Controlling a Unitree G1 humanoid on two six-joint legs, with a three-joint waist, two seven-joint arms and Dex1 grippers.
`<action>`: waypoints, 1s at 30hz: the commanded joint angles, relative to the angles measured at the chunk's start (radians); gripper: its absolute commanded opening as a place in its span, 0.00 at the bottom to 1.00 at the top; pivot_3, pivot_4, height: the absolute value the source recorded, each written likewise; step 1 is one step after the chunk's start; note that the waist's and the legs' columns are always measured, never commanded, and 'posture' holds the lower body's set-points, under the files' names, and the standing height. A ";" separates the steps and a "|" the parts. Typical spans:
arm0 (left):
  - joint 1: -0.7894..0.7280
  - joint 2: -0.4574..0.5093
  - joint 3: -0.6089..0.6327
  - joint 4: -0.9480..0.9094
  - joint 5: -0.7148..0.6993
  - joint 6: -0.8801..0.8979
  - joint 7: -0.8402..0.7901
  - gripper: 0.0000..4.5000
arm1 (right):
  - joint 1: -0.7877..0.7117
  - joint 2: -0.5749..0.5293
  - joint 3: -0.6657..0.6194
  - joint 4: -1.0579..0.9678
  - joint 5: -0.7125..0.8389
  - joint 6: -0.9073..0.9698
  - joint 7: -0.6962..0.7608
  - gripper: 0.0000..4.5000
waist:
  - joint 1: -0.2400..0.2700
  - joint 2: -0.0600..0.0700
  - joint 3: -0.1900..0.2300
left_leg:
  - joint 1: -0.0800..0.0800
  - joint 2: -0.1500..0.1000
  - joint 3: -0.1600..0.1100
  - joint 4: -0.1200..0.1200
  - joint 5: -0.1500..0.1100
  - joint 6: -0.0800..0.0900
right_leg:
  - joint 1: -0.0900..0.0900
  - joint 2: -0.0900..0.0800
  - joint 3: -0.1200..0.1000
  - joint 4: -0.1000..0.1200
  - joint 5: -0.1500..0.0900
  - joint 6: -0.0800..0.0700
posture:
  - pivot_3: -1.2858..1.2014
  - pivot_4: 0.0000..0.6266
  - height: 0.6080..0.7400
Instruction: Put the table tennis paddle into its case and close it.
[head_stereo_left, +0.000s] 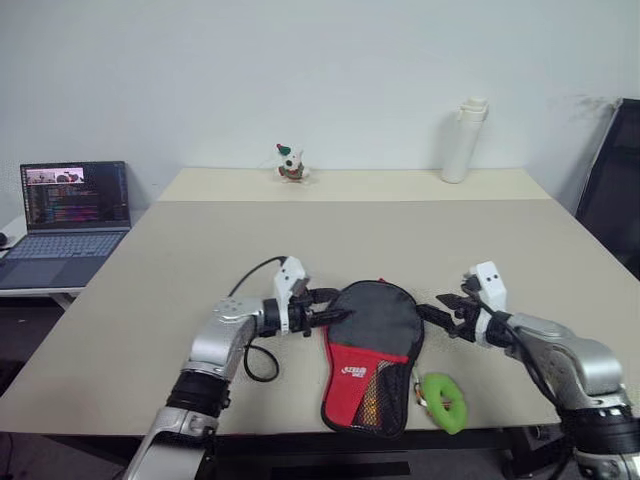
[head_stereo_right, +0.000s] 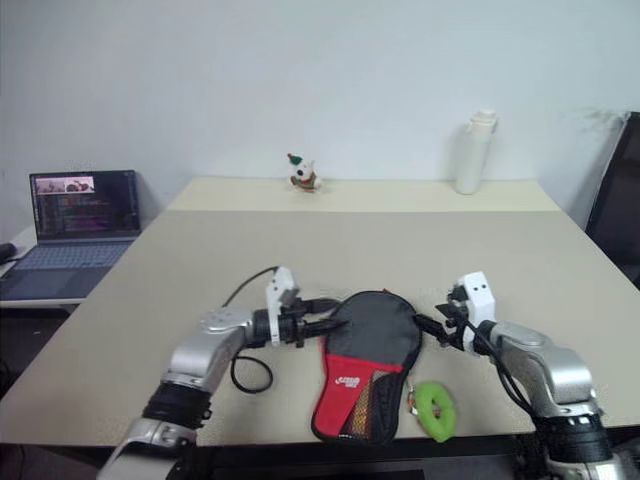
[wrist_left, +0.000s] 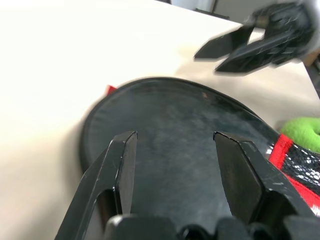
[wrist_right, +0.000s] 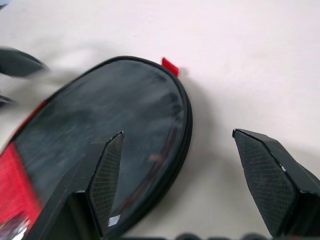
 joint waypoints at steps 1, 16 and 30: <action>0.013 0.036 0.013 -0.083 -0.031 0.018 -0.017 0.59 | -0.048 0.033 0.009 0.099 -0.054 -0.097 -0.004 0.85 | 0.001 0.000 0.000 | 0.000 0.001 0.001 0.000 0.000 0.000 | 0.000 0.000 0.000 0.000 0.000 0.000 | 0.52 0.24 1.00; 0.123 0.103 0.003 -0.206 -0.044 0.034 -0.013 0.59 | -0.124 0.125 0.025 0.330 -0.137 -0.219 0.001 0.27 | -0.005 0.000 0.000 | 0.003 0.002 0.002 0.000 0.000 0.000 | 0.001 0.000 0.001 0.002 0.001 -0.002 | 0.52 0.24 1.00; 0.157 0.099 -0.008 -0.244 -0.047 0.033 0.008 0.59 | -0.333 0.157 0.089 0.490 -0.224 -0.334 0.095 0.01 | -0.019 0.002 0.001 | 0.003 0.002 0.003 0.000 0.000 0.000 | 0.000 0.000 0.001 0.002 0.002 -0.003 | 0.52 0.24 1.00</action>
